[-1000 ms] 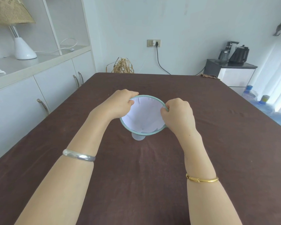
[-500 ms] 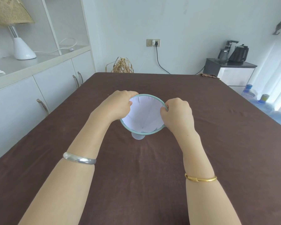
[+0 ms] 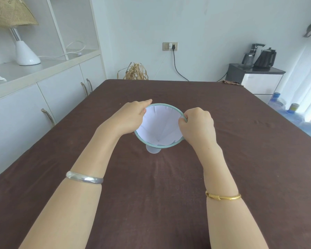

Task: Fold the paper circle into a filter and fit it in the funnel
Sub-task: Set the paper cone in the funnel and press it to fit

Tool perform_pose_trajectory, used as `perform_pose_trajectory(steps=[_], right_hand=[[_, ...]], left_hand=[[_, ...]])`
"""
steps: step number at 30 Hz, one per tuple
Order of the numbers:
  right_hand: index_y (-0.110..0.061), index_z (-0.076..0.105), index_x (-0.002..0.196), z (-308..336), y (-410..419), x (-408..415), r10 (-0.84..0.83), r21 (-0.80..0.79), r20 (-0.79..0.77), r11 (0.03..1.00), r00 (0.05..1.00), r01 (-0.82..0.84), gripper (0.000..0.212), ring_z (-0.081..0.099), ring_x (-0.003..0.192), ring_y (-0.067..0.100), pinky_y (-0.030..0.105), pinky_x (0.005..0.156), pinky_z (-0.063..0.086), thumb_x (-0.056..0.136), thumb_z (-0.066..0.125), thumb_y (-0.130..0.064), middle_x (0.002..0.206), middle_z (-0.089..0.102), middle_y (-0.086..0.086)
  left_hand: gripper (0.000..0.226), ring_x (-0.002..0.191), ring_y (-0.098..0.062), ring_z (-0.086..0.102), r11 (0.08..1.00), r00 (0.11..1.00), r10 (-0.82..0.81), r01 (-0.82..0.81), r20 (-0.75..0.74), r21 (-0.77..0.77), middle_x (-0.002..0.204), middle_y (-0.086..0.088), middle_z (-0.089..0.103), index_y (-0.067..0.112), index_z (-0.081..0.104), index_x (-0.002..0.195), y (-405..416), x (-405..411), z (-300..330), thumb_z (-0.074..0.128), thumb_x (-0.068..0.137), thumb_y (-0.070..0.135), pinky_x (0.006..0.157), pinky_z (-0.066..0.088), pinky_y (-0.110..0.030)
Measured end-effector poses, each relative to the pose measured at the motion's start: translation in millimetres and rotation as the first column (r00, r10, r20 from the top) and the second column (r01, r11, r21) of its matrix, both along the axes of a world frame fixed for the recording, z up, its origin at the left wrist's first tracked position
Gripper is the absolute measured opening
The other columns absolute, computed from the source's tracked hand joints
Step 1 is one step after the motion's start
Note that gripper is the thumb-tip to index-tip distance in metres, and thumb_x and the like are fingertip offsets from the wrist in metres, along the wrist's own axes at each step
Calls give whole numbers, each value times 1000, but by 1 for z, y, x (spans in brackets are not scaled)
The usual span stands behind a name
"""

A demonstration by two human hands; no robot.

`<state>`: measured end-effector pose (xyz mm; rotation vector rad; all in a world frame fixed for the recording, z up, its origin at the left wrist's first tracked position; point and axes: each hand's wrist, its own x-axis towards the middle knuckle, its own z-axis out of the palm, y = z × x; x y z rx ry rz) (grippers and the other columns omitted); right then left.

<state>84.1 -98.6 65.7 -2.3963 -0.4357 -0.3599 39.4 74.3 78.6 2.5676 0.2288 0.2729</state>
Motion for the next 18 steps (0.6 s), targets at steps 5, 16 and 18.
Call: perform_pose_trajectory(steps=[5, 16, 18], right_hand=[[-11, 20, 52, 1, 0, -2, -16, 17, 1, 1000, 1000, 16, 39, 17, 48, 19, 25, 44, 14, 80, 45, -1, 53, 23, 3], [-11, 20, 52, 2, 0, -5, -31, 18, -5, 999, 999, 31, 38, 16, 47, 19, 25, 44, 13, 78, 45, 1, 52, 23, 3], [-11, 20, 52, 3, 0, -5, -35, 25, -14, 999, 999, 35, 38, 16, 46, 19, 25, 44, 13, 77, 45, 2, 52, 23, 2]], left_hand=[[45, 122, -19, 47, 998, 999, -6, 8, 45, -61, 150, -3, 34, 23, 29, 143, 3, -5, -6, 32, 99, 17, 93, 31, -24], [51, 109, -28, 57, 998, 999, 32, -32, -3, -60, 150, -7, 32, 18, 13, 147, -1, -17, -9, 30, 99, 19, 87, 44, -34], [52, 66, -20, 58, 995, 999, 43, -44, -13, -85, 140, -10, 42, 22, 11, 147, -3, -21, -10, 28, 99, 17, 63, 47, -32]])
